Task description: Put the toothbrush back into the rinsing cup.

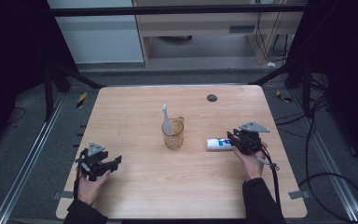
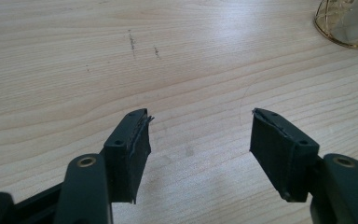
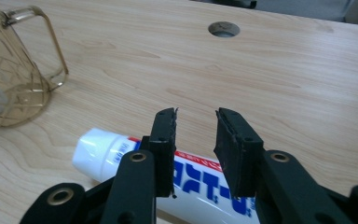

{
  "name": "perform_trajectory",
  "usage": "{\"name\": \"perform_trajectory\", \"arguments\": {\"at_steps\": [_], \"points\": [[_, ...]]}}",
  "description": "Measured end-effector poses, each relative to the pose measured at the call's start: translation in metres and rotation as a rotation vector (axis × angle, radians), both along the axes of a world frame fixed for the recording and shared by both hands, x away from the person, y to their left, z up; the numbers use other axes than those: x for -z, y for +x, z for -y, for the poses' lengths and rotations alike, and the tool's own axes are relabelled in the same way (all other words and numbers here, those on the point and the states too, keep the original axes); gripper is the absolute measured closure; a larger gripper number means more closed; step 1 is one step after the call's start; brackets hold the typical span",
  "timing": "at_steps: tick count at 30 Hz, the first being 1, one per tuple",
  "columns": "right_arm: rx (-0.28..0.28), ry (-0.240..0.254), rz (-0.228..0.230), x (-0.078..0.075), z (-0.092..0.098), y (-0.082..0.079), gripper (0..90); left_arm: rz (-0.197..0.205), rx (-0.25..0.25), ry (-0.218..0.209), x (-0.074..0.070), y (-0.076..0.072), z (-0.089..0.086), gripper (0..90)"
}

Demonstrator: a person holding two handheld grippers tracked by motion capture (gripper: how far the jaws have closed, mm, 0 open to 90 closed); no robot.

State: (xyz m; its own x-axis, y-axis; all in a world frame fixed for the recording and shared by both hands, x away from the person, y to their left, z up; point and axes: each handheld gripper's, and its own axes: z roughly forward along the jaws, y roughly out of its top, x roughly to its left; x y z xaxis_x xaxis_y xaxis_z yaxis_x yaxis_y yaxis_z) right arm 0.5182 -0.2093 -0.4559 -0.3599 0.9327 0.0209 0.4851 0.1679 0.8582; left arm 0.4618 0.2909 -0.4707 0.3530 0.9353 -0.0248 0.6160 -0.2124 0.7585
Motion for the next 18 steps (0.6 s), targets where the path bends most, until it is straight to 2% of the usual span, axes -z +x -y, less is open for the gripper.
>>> {"name": "perform_trajectory", "arguments": {"at_steps": [3,5,10,12,18], "points": [[-0.003,0.030,-0.003,-0.001,-0.009,0.004,72.5,0.003,-0.002,-0.003,0.000,0.000,0.000,37.0],[0.002,0.016,-0.005,-0.001,-0.016,0.008,75.4,0.003,-0.004,-0.003,0.000,0.000,0.000,37.0],[0.022,0.024,0.004,0.002,-0.029,0.017,81.4,0.005,-0.007,-0.008,0.000,0.000,0.000,37.0],[0.022,0.040,-0.009,0.005,-0.034,0.021,84.3,0.005,-0.006,-0.007,0.000,0.000,0.000,37.1],[0.026,0.032,-0.050,0.018,-0.043,0.030,88.2,0.003,-0.005,-0.006,0.000,0.000,0.000,37.1]]}}
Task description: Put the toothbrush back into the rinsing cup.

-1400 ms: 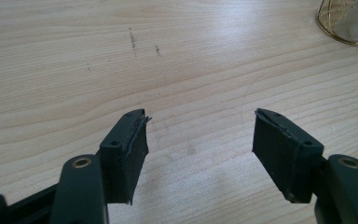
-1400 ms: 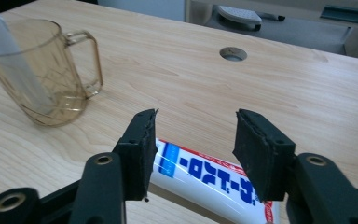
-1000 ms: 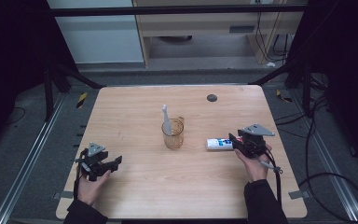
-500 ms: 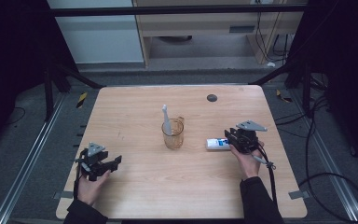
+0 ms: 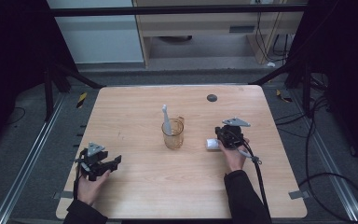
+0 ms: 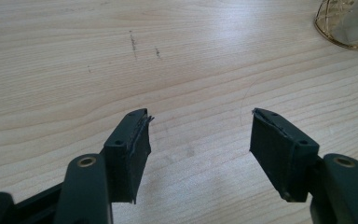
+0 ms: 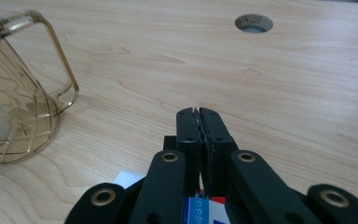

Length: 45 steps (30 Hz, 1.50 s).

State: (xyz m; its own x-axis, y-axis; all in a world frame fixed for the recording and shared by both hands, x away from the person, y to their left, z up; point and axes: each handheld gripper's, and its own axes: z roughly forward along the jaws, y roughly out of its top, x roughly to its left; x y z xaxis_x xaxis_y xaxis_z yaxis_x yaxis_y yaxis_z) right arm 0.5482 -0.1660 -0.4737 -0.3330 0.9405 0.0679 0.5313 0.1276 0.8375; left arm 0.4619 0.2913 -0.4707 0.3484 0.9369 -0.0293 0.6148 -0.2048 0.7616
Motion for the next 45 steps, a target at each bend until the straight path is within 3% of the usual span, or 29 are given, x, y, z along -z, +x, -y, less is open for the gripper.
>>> {"name": "perform_trajectory", "arguments": {"at_steps": [12,17,23,34,45], "points": [[-0.003,-0.045,-0.075,0.013,-0.004,0.004,89.7,-0.004,0.007,0.009,0.000,0.000,0.000,37.1],[-0.015,-0.036,-0.072,0.014,-0.004,0.000,89.9,-0.003,0.007,0.005,0.000,0.000,0.001,37.1],[-0.027,-0.062,-0.085,0.015,-0.006,-0.007,90.0,-0.003,0.008,0.003,0.000,0.000,0.002,37.1],[-0.077,-0.089,-0.092,0.010,-0.004,-0.032,89.9,0.000,0.015,0.009,-0.001,-0.001,0.002,37.1],[-0.133,-0.056,-0.103,0.006,0.006,-0.068,89.8,0.000,0.015,0.007,0.000,-0.002,0.004,37.1]]}}
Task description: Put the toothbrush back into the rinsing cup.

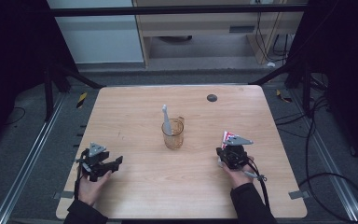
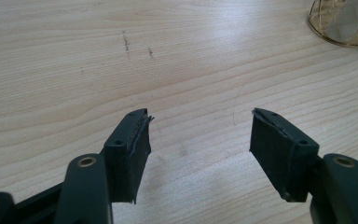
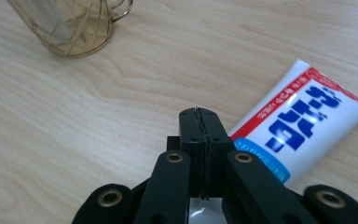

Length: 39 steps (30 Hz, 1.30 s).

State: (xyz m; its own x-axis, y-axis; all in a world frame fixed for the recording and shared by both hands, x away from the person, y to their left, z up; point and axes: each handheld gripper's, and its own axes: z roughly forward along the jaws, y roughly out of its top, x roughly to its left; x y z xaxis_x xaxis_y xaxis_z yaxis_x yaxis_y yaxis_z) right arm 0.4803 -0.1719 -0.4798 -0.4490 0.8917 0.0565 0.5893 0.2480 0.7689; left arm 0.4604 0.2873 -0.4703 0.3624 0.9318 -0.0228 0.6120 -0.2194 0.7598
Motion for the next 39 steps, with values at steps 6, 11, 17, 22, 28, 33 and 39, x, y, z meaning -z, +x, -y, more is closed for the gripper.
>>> {"name": "perform_trajectory", "arguments": {"at_steps": [6,11,17,22,28,33,39], "points": [[-0.006,-0.011,-0.003,-0.001,0.011,-0.012,89.8,0.001,0.003,0.003,0.000,0.000,0.000,37.1],[0.007,-0.011,-0.013,-0.001,0.022,-0.018,89.8,0.002,0.003,0.002,0.000,-0.001,0.000,37.2],[0.034,-0.026,-0.028,0.001,0.036,-0.022,89.5,0.003,0.002,0.001,0.000,-0.001,0.000,37.2],[0.034,-0.026,-0.024,-0.003,0.040,-0.024,86.4,0.003,0.001,0.004,-0.001,-0.001,0.000,37.1],[0.028,0.009,0.013,-0.020,0.048,-0.026,82.1,-0.006,0.003,0.006,0.001,0.001,0.001,36.9],[0.039,0.017,0.034,-0.030,0.054,-0.023,77.6,0.000,-0.001,0.002,0.001,0.001,0.000,36.5],[0.038,0.001,0.030,-0.039,0.057,-0.018,69.9,-0.004,0.002,0.006,0.001,0.002,0.000,36.1]]}}
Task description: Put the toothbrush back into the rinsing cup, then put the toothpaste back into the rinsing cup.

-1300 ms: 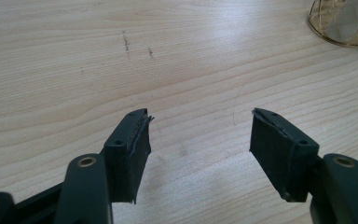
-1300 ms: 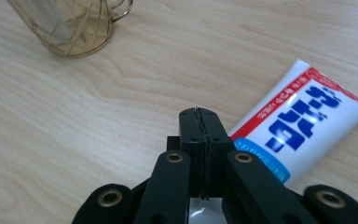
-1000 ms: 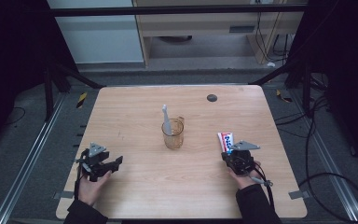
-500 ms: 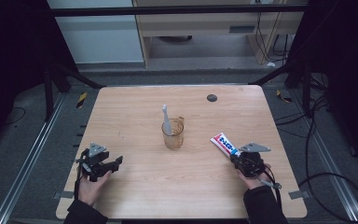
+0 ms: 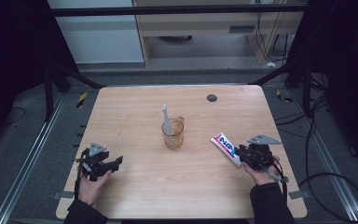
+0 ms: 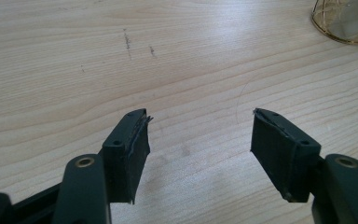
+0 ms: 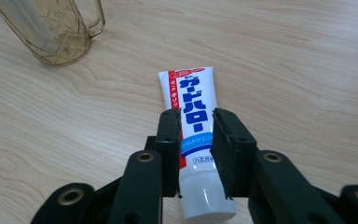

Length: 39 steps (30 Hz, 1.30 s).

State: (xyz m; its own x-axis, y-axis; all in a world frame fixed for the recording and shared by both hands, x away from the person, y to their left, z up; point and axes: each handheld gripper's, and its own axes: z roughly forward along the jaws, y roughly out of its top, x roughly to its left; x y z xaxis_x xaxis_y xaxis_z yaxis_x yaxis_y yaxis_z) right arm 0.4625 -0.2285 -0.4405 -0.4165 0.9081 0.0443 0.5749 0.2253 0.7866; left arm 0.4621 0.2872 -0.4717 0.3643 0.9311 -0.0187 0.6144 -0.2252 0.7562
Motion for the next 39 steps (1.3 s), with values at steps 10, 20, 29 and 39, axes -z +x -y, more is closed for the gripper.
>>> {"name": "perform_trajectory", "arguments": {"at_steps": [10,20,29,39], "points": [[-0.021,-0.039,-0.025,-0.008,-0.007,0.012,54.5,0.001,0.004,0.006,-0.001,0.000,-0.001,35.9],[-0.035,-0.089,-0.074,-0.016,-0.014,0.033,45.9,-0.003,0.004,0.001,0.000,0.000,0.000,35.5],[-0.031,-0.114,-0.107,-0.019,-0.018,0.050,46.2,-0.009,0.011,0.007,0.001,0.001,0.001,35.2],[-0.039,-0.137,-0.179,-0.008,-0.021,0.064,44.3,-0.016,0.014,0.014,0.002,0.002,0.001,35.0]]}}
